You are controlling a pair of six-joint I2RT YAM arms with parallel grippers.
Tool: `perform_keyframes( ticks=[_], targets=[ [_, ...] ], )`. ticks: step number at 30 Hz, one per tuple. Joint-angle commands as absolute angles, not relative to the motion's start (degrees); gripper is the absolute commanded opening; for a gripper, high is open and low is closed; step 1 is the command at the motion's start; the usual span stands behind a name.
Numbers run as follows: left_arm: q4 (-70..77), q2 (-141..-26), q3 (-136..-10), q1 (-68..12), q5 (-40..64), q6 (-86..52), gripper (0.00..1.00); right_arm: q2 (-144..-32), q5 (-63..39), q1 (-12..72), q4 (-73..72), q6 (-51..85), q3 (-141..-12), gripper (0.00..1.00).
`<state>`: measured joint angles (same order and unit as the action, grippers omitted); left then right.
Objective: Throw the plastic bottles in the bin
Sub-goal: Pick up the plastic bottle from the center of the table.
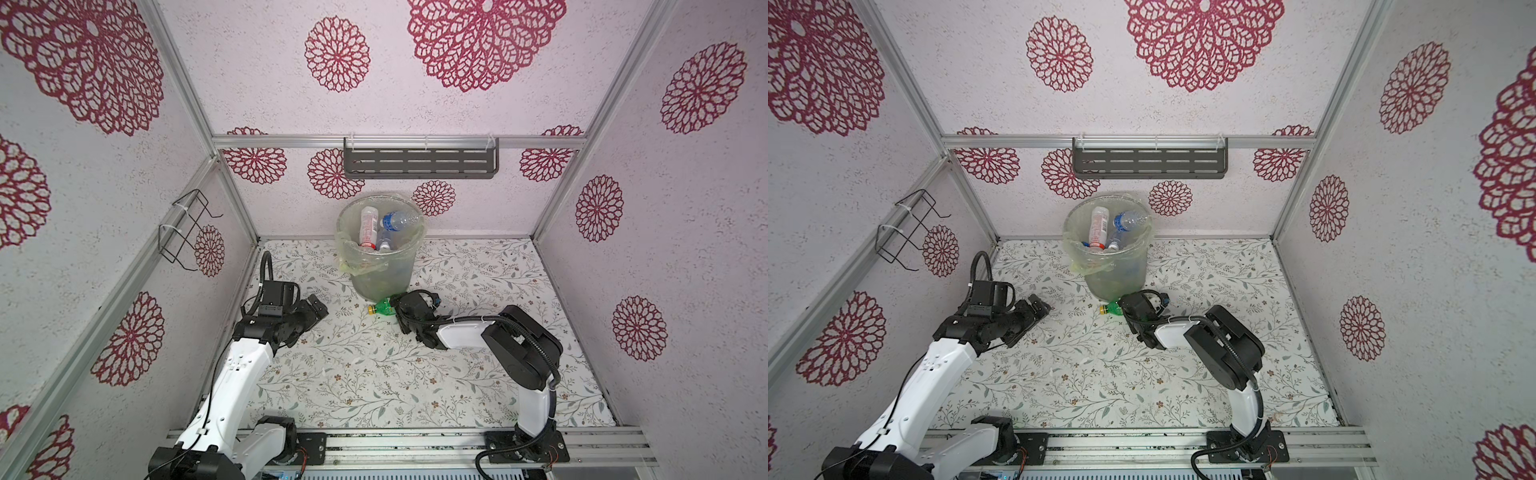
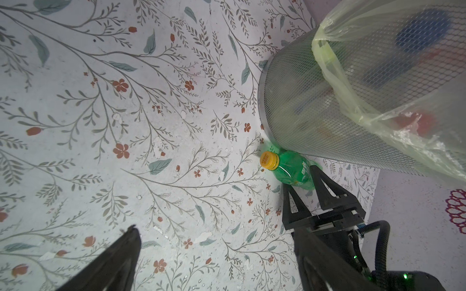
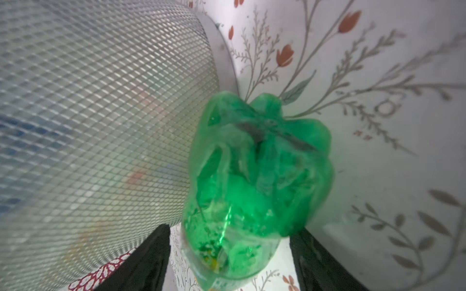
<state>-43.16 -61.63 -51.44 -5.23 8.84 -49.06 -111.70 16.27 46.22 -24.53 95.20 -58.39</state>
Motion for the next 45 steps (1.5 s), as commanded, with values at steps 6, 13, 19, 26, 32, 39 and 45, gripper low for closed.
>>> perform_keyframes(
  ticks=[6,13,19,26,32,39,45],
  targets=[
    [-43.1,-61.3,-50.7,-4.4,10.4,-48.3,0.97,-113.6,17.6,44.5,-22.4,96.8,-61.2,0.7],
    [-44.0,-61.2,-51.6,-4.2,10.0,-48.1,0.97,-113.2,17.8,43.9,-23.9,95.0,-59.3,0.55],
    [-44.6,-61.0,-52.0,-3.8,9.1,-47.5,0.97,-107.3,17.7,44.0,-24.4,90.8,-54.2,0.54],
    [-44.8,-61.5,-52.5,-2.9,8.9,-46.8,0.97,-96.2,17.1,44.2,-21.1,82.4,-48.1,0.53],
    [-44.7,-61.9,-53.0,-2.2,8.8,-46.5,0.97,-85.1,17.1,44.2,-15.3,75.1,-44.0,0.53],
    [-44.6,-61.8,-53.1,-1.6,8.8,-46.1,0.97,-73.7,18.2,44.2,-10.1,69.0,-42.4,0.53],
    [-44.8,-62.1,-53.4,-1.4,9.1,-46.1,0.97,-66.3,18.9,44.2,-6.9,64.8,-44.2,0.54]
  ],
)
